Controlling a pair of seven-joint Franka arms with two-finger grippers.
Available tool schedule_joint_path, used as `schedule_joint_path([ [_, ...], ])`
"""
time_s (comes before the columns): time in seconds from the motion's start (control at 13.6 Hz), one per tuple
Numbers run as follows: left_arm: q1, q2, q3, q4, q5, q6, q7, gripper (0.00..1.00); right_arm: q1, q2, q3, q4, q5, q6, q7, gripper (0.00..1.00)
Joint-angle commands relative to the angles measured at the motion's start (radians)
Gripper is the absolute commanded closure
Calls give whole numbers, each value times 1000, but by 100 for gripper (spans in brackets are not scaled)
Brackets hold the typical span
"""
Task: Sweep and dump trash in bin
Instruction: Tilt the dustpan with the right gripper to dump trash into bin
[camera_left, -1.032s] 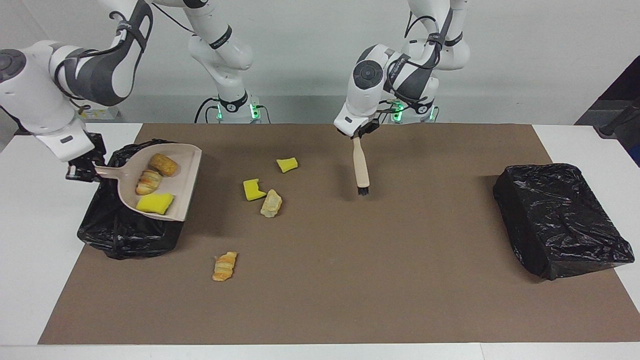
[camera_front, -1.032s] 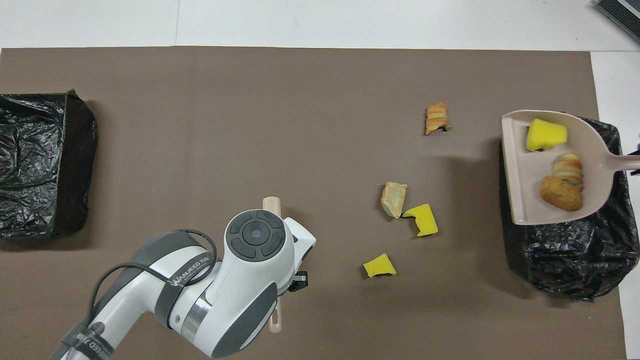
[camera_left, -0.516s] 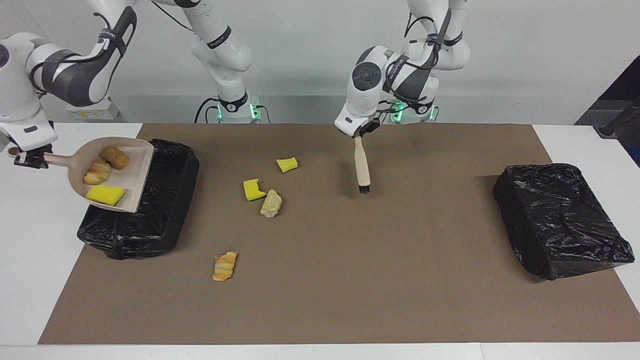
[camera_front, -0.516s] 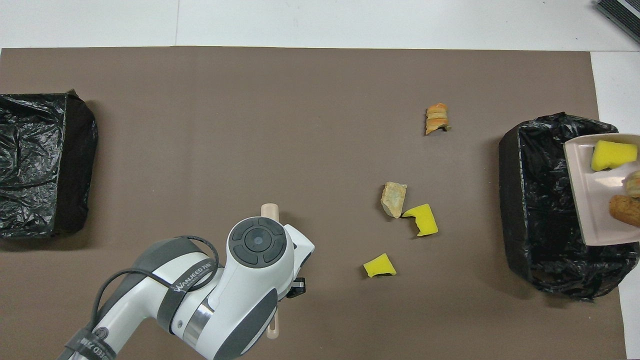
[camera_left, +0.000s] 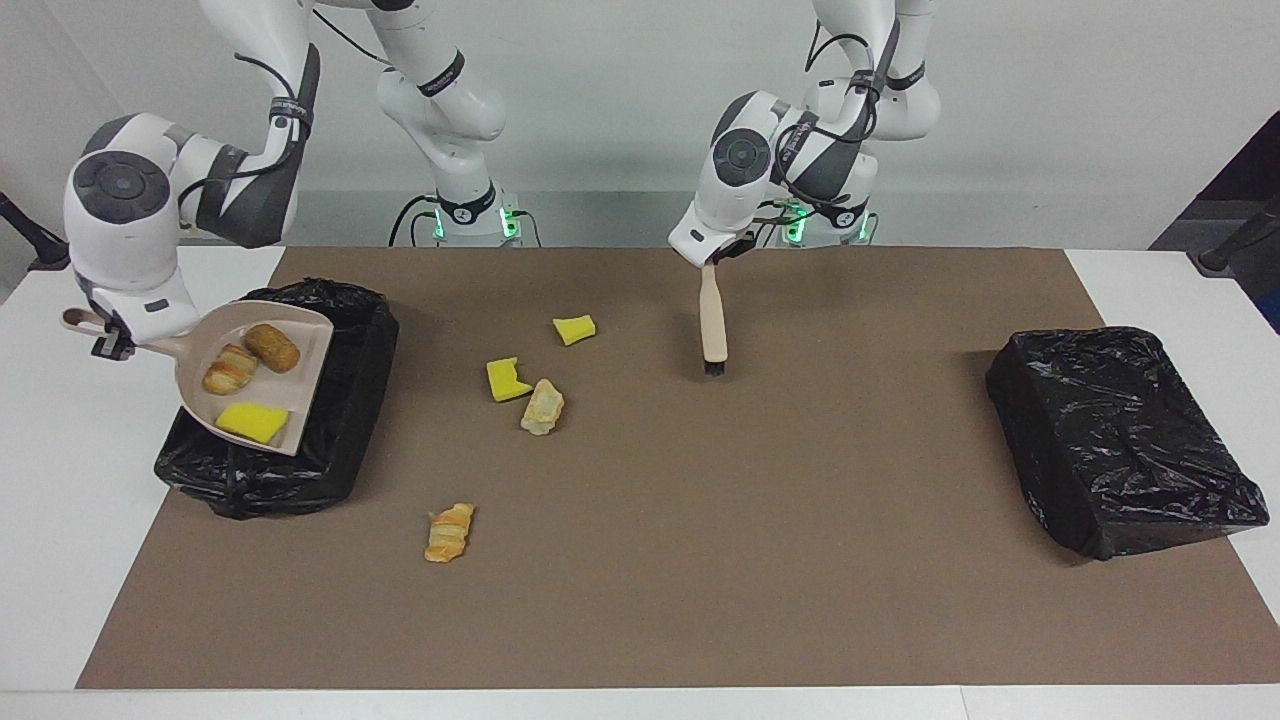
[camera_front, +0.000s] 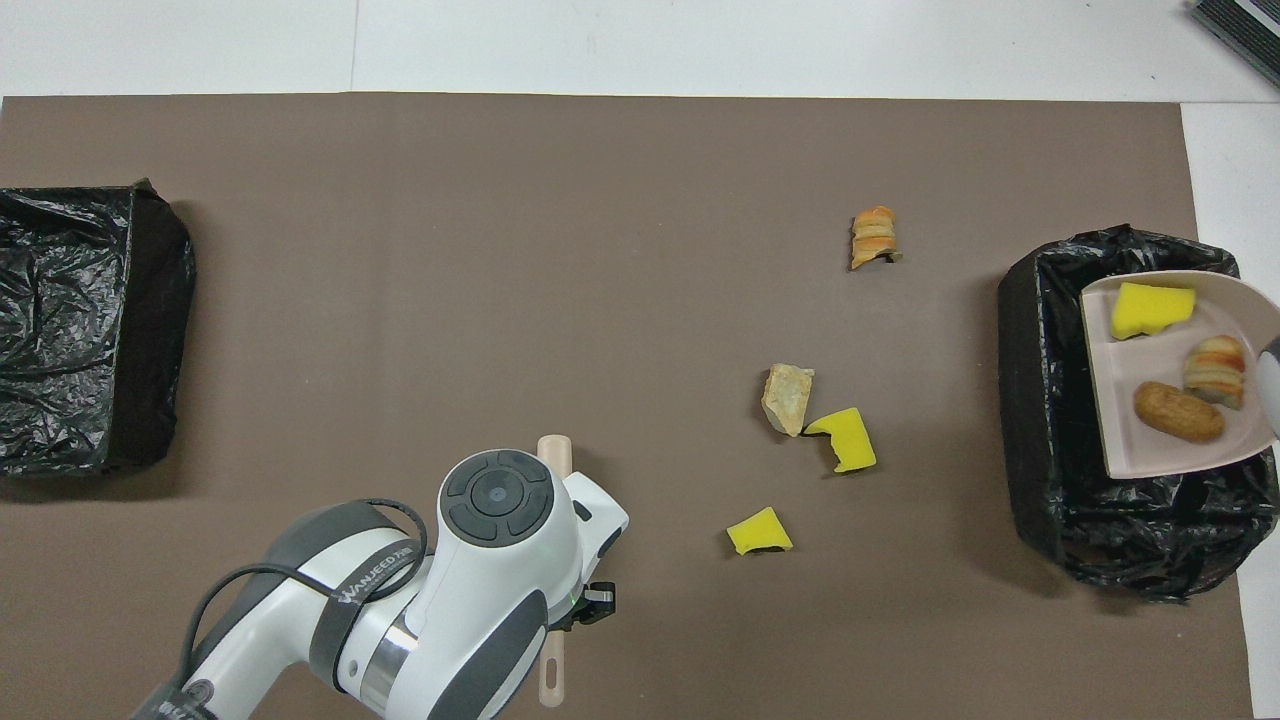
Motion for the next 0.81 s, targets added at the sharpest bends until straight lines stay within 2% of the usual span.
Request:
schedule_joint_path([
  [0.0,0,-41,14,-35,-31,20,23,100,-20,-47,0,-39,-97,-10,2,100],
  [0.15,0,-39,14,-29,-31,20,14,100,-39,-48,0,-22,-137,-53,-39,100],
  [0.44,0,-43,14,-31,-31,25,5,100,-71,-57,3,5,-120,-56,-116,100],
  [0.74,2,-41,14,-32,-30,31,6,100,-72,-60,3,57,35,-56,-110,100],
])
